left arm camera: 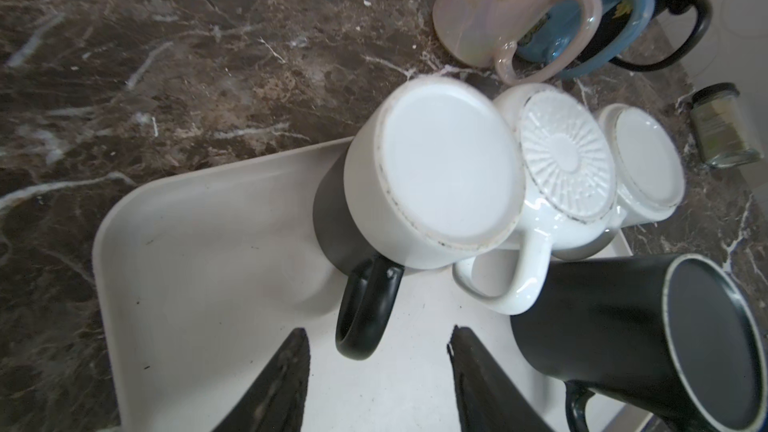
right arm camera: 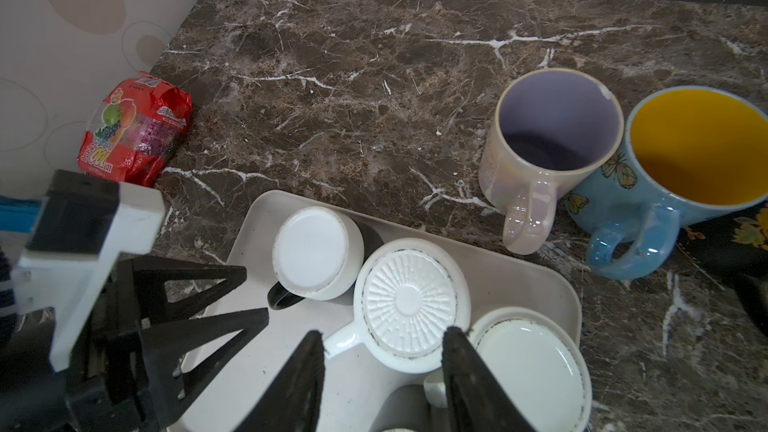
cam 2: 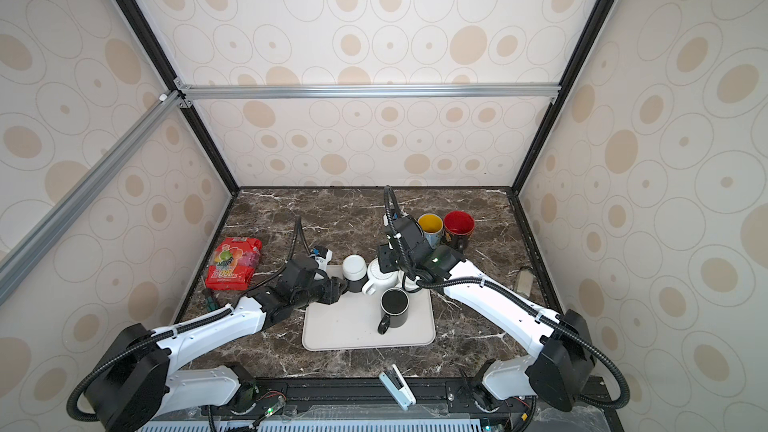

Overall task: Turn the mug right side up
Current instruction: 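Lower the left gripper onto the grey mug with white base on the tray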

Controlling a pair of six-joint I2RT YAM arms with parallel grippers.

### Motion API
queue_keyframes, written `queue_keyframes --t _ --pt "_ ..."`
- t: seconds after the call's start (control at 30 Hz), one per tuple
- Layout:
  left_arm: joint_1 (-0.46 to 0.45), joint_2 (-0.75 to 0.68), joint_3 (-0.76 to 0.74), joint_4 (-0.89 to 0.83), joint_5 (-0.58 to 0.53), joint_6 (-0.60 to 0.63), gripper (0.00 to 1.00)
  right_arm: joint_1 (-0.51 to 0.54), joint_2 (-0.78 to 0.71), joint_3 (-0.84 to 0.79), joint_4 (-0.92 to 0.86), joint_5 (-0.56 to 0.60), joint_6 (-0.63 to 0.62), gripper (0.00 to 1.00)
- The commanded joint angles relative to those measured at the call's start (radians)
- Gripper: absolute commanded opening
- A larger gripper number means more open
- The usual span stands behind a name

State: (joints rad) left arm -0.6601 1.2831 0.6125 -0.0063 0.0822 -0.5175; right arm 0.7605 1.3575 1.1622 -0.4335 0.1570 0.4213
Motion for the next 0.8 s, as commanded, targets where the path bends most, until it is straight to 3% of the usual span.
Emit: queue_keyframes --t 0.0,0.3,0.77 --pt "-0.014 0.040 0.063 -0.042 -0.035 0.048 0.53 0.008 -0.019 -0.015 -0.008 0.008 0.001 0.48" --pt "-0.030 0.128 0.133 -0.119 -0.153 0.095 0.45 0.007 -0.054 -0.048 -0.005 0.037 -0.001 0.48" --pt "-0.081 0.253 0.225 -0.165 -0.210 0.115 0.36 0.008 -0.082 -0.070 0.002 0.046 -0.001 0.48"
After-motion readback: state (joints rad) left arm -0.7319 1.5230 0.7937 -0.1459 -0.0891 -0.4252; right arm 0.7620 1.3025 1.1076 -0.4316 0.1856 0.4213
